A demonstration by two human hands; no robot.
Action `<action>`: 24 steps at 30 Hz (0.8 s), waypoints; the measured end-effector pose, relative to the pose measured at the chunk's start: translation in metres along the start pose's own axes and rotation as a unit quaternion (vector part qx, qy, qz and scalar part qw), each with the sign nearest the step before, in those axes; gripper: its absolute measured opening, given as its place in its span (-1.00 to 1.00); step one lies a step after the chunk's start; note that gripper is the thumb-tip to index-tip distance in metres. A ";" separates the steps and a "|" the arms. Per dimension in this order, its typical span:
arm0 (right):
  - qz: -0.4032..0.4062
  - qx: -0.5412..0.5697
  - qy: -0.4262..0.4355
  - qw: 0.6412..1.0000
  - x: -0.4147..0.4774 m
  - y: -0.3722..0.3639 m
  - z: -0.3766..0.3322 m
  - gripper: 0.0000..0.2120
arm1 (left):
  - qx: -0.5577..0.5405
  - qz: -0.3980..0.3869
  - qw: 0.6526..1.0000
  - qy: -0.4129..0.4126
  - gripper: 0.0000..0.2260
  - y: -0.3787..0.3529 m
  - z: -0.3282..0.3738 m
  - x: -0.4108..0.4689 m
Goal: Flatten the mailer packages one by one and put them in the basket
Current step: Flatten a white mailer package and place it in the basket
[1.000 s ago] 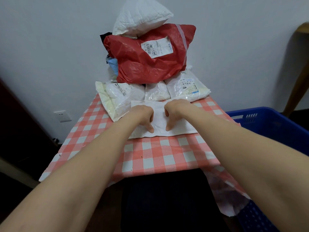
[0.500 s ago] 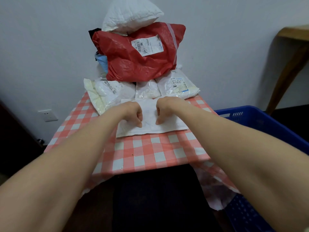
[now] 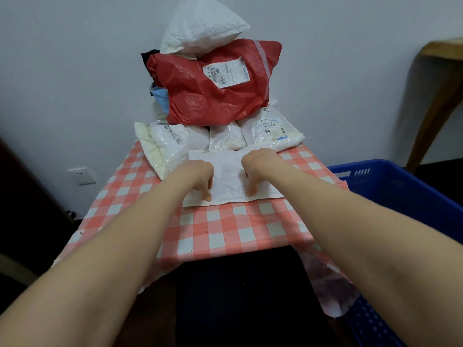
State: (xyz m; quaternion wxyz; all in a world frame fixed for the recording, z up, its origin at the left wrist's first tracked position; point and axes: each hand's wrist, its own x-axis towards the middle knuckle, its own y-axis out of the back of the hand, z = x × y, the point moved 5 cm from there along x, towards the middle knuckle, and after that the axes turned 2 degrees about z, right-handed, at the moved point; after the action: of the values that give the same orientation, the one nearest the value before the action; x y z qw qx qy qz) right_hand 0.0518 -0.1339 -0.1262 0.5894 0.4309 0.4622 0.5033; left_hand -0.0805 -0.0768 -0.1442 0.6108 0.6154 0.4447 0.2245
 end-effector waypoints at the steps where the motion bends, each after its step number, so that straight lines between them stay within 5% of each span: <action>1: 0.001 -0.004 0.001 1.000 0.000 0.000 -0.001 -0.51 | 0.005 0.001 1.000 -0.003 -0.73 0.000 0.001 0.001; 10: -0.018 0.012 0.020 1.000 0.002 0.001 -0.001 -0.70 | 0.029 -0.004 0.999 -0.032 -0.87 0.004 0.004 0.006; 13: -0.048 0.089 0.011 0.995 0.006 0.010 0.012 -0.59 | -0.047 -0.018 0.999 -0.019 -0.86 0.012 -0.005 0.007; 17: 0.011 0.144 -0.005 0.990 0.017 0.025 0.022 -0.42 | -0.089 0.110 0.990 -0.004 -0.59 0.038 -0.010 0.011; 20: -0.041 0.131 -0.007 0.991 0.024 0.011 0.018 -0.33 | -0.068 0.090 0.993 -0.011 -0.42 0.031 0.001 0.018; 24: -0.049 0.102 -0.017 0.993 0.031 -0.006 0.017 -0.39 | -0.063 0.078 0.995 -0.002 -0.53 0.015 0.004 0.029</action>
State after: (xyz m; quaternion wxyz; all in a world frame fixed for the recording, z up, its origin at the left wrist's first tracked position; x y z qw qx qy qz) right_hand 0.0712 -0.1050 -0.1318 0.5742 0.4735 0.5219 0.4168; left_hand -0.0589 -0.0533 -0.1381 0.6301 0.6088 0.3790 0.2978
